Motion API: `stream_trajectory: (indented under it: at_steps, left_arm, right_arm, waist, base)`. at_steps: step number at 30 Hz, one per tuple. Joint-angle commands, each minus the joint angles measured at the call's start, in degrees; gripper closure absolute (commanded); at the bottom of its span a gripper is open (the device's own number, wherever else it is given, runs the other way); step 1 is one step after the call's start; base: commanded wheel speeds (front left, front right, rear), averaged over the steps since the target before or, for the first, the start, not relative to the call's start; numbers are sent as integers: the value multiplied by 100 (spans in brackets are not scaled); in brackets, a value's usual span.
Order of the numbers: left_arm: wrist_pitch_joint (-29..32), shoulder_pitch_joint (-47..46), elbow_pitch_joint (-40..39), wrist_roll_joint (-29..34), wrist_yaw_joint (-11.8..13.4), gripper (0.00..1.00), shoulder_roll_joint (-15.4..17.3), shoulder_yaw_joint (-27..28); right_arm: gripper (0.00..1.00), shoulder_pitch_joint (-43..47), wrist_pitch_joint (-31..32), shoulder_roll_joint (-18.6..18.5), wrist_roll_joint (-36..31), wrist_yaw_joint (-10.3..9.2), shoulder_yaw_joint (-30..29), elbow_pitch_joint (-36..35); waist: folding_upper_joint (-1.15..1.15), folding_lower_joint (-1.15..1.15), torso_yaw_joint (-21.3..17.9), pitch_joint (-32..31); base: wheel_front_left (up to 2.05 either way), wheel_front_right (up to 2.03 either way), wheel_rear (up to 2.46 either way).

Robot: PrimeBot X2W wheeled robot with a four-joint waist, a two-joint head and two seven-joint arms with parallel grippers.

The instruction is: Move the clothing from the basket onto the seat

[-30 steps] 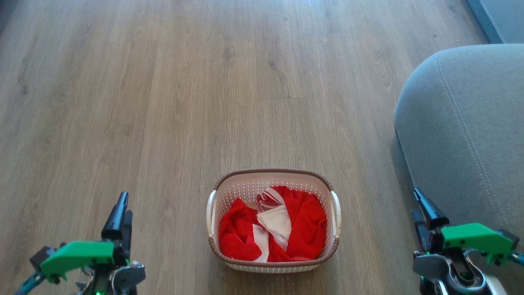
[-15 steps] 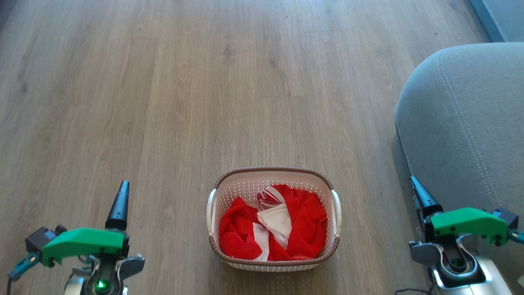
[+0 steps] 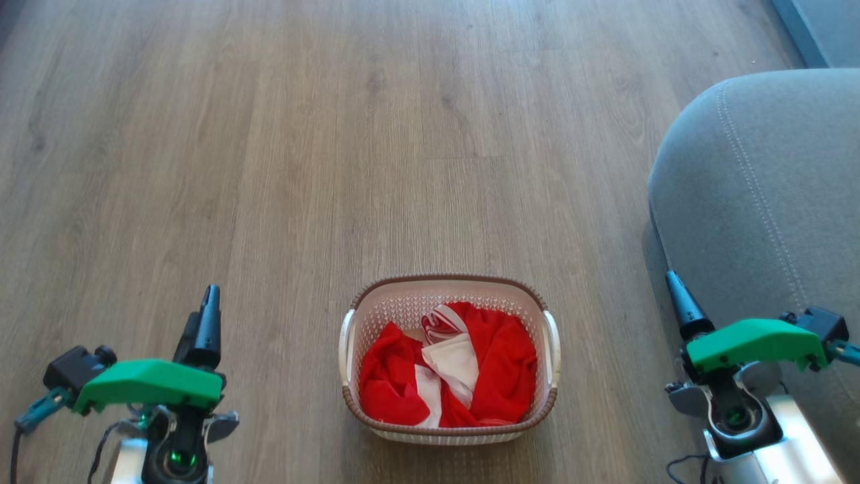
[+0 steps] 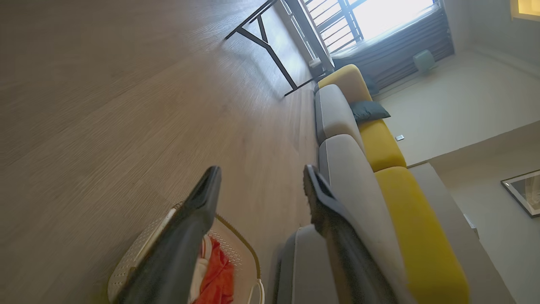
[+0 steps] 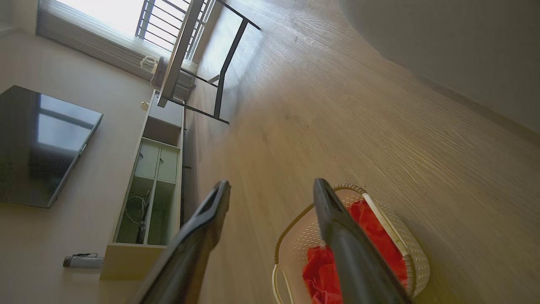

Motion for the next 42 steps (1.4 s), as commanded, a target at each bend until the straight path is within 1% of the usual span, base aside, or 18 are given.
stream_trajectory:
  at_steps: [1, 18, 33, 34, 39, 42]
  left_arm:
    - [-92, -406, -145, 230, -18, 0, 153, 59]
    - [-381, -691, -16, 1856, -24, 0, 274, -150]
    - [-635, -960, 80, 3027, -23, 0, 337, -199]
    - [-635, -960, 80, 3027, -23, 0, 337, -199]
    - [-754, -1069, 150, 3509, -26, 0, 344, -224]
    - [-788, -1105, 181, 3647, -27, 0, 351, -236]
  right_arm:
    - [0, -394, -82, -120, -190, 17, 94, -135]
    - [0, -787, -367, -240, -1508, 23, 482, 51]
    - [0, -1136, -618, -317, -2443, 27, 837, 271]
    - [0, -1136, -618, -317, -2443, 27, 837, 271]
    - [0, -1309, -736, -385, -2805, 30, 991, 385]
    - [0, -1356, -769, -404, -2919, 30, 1036, 422]
  waist:
    - [0, 0, -2, 1]
    - [0, 0, 12, 40]
    - [0, 0, 8, 73]
    - [0, 0, 8, 73]
    - [0, 0, 6, 89]
    - [0, 0, 6, 91]
  base:
    - [0, 0, 0]
    - [0, 0, 0]
    - [0, 0, 0]
    - [0, 0, 0]
    - [0, 0, 0]
    - [0, 0, 0]
